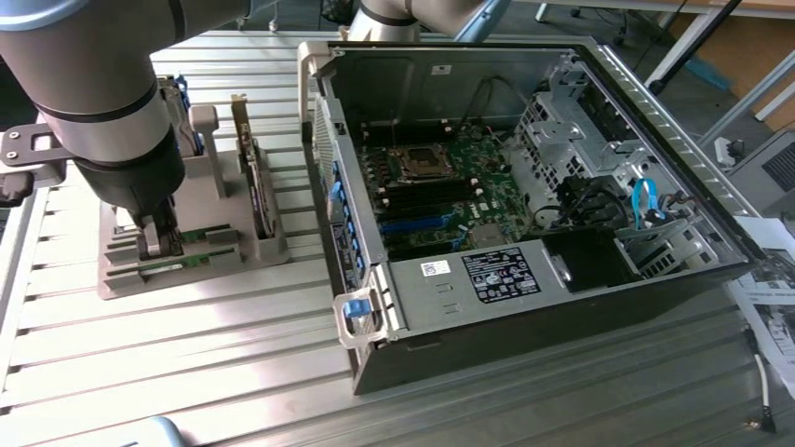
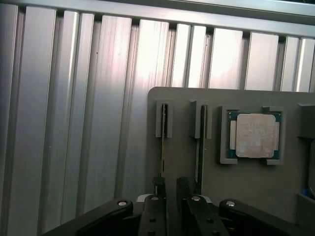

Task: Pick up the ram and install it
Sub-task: 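Pick up the ram and move it above insertion slot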

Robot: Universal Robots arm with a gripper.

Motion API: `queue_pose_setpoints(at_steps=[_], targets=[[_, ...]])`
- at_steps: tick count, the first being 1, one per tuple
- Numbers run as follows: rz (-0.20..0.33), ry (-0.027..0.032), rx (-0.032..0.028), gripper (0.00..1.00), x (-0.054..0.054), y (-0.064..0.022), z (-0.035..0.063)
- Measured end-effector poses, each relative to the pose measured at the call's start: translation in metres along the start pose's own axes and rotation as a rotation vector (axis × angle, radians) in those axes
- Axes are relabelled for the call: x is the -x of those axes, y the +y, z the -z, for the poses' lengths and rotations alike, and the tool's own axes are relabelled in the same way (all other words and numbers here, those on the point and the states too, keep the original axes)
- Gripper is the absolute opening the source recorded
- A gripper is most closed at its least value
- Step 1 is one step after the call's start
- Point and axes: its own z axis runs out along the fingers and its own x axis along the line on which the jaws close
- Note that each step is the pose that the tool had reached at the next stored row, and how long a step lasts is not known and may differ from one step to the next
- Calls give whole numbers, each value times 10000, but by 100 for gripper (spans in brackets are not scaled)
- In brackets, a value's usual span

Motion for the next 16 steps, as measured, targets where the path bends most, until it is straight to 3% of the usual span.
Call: queue_pose_setpoints(at_steps=[16], targets=[[0, -1, -1, 24, -30, 3, -18]])
